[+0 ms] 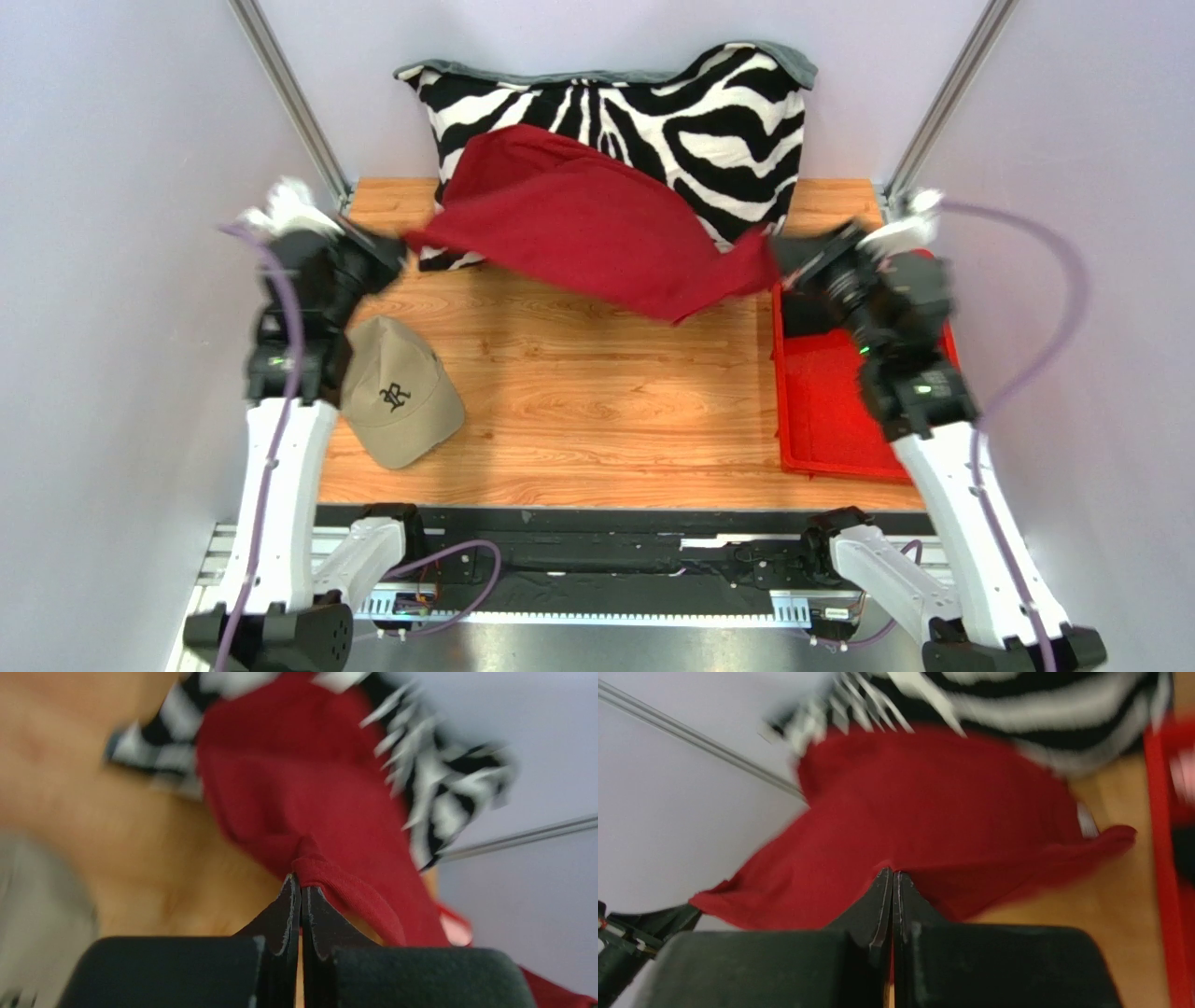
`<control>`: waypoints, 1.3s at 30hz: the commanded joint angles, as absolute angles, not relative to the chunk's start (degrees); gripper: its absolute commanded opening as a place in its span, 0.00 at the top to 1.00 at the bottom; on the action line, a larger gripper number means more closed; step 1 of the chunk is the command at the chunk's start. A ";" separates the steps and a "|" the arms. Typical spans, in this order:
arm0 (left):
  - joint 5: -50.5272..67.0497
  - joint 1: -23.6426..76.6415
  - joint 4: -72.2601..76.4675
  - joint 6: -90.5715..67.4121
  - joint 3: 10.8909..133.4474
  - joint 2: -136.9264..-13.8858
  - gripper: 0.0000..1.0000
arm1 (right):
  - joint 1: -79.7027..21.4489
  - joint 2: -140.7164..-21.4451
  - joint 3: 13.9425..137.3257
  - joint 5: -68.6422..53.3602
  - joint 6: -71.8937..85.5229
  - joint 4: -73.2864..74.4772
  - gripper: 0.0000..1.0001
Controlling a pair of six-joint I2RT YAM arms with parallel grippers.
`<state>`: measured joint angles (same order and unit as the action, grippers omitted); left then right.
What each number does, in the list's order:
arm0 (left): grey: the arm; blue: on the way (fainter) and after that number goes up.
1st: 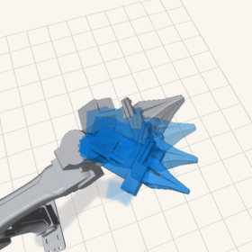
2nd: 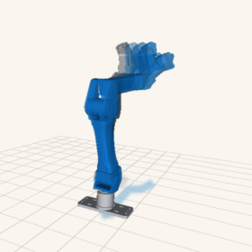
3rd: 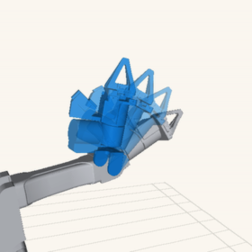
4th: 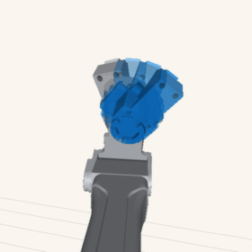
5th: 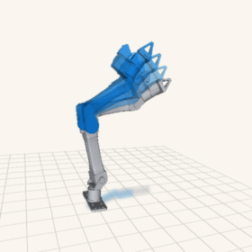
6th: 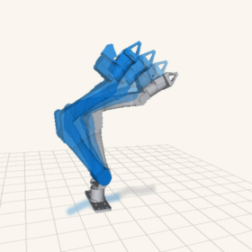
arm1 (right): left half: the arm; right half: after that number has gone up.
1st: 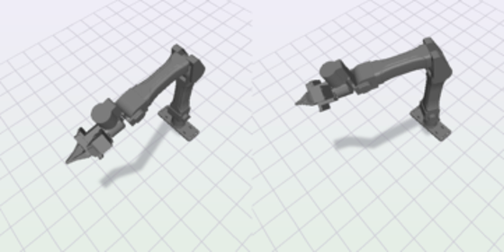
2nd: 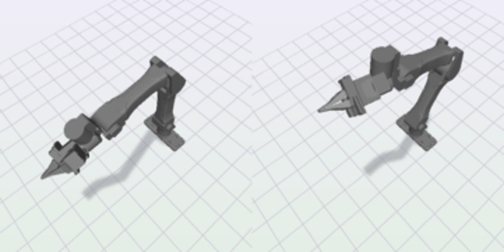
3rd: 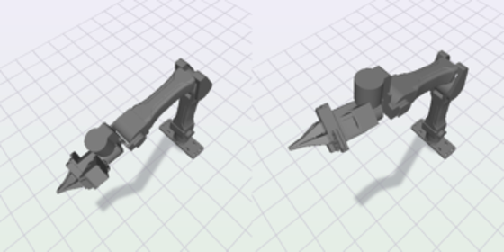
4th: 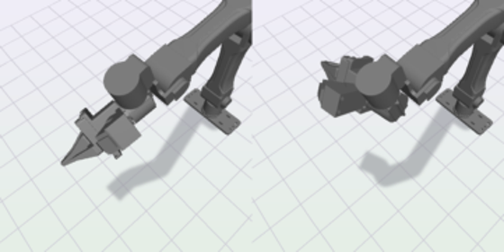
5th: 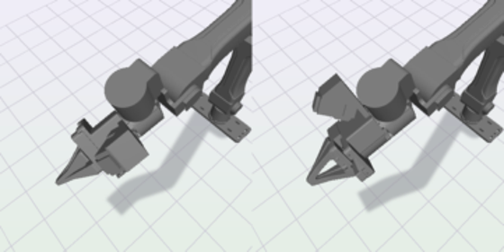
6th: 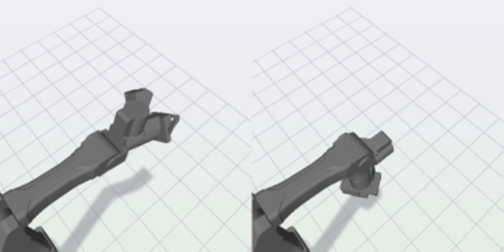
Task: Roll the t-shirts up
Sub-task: Flatten out the T-shirt at the center of the board.
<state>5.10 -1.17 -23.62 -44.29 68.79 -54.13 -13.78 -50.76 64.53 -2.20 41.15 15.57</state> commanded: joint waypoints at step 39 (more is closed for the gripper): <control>-1.07 -9.49 -33.50 -36.04 75.00 -66.17 1.00 | -16.70 -72.84 88.69 5.18 34.28 29.11 1.00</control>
<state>-9.82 -9.47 -42.39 -40.16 62.26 -61.82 -18.46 -64.40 71.92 0.60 40.88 36.21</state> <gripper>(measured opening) 0.008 0.006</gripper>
